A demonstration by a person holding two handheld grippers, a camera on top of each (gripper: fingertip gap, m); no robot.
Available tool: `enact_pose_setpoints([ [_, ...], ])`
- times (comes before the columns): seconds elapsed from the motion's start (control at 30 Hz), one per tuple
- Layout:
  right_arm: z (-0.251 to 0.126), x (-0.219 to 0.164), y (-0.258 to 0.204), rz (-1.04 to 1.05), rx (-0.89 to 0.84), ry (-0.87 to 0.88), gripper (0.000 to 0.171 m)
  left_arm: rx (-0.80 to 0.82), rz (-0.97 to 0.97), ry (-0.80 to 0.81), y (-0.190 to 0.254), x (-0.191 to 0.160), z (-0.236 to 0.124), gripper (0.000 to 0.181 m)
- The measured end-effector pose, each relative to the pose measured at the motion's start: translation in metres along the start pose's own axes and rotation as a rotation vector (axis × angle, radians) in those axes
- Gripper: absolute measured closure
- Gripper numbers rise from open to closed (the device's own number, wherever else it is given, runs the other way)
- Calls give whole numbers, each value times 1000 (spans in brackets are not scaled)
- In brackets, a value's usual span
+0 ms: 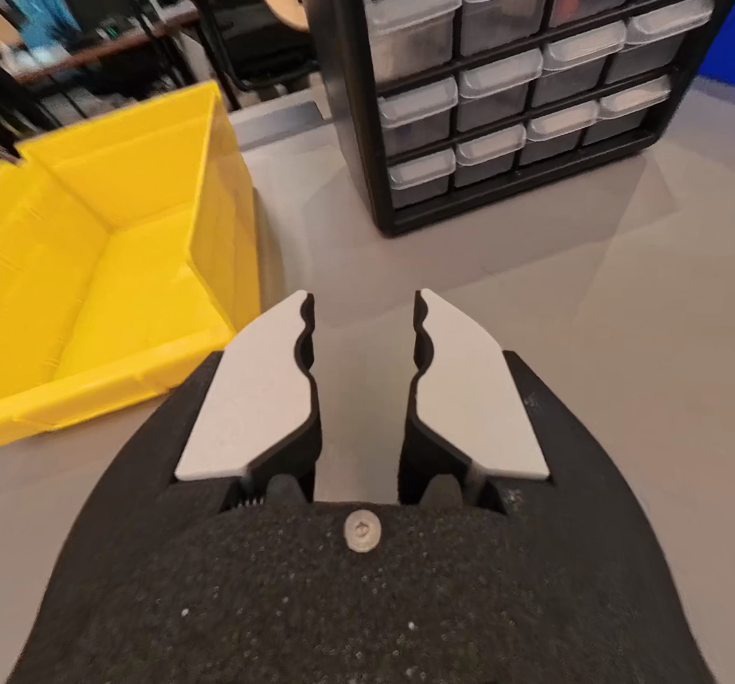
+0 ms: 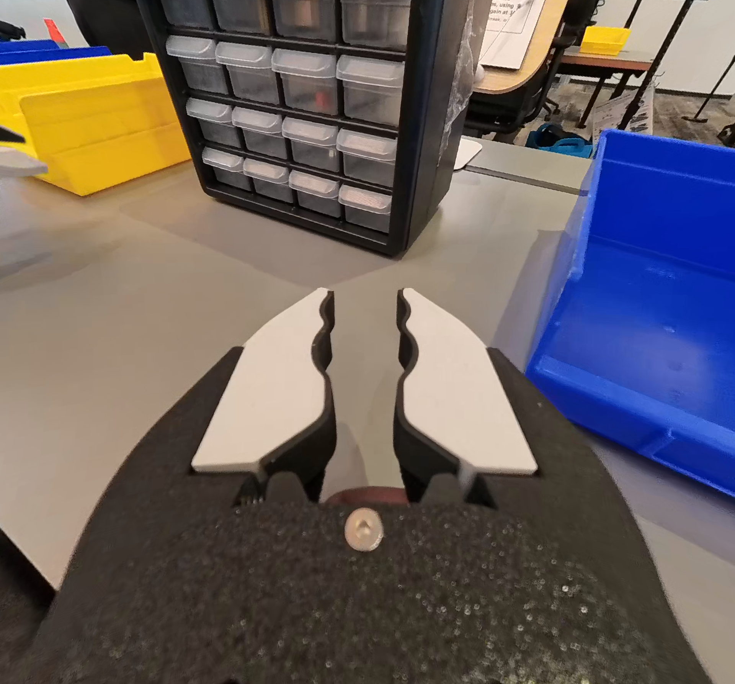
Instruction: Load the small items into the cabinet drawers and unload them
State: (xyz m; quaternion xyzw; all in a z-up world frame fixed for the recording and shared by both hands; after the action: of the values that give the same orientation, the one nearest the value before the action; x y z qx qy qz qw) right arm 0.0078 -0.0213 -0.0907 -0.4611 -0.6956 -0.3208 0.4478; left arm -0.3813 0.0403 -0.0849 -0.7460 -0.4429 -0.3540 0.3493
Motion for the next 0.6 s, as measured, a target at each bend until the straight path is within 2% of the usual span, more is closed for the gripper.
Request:
enact_pose_setpoints([
  [0.17,-1,0,-2,-13,2,2,142,311,305,93,13,33,5,137],
  [0.27,-2,0,-2,-12,4,8,142,533,597,228,28,60,12,154],
  [0.33,-1,0,-2,-6,8,4,142,651,772,319,37,75,23,156],
  [0.6,-1,0,0,2,4,7,142,730,984,332,33,113,82,157],
])
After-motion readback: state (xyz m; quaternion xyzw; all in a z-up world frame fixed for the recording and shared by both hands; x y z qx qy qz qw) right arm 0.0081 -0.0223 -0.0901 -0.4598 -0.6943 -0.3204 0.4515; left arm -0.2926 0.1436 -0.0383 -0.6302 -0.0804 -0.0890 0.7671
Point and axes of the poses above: each gripper's, where its closed fingertips meet, z out along the fingers, x out of its top, y = z × x across the jaws, the point moved 10 cm from there along -z, back along the fingers, and after that the axes turned 11 degrees about -y, right-handed, at the moved point
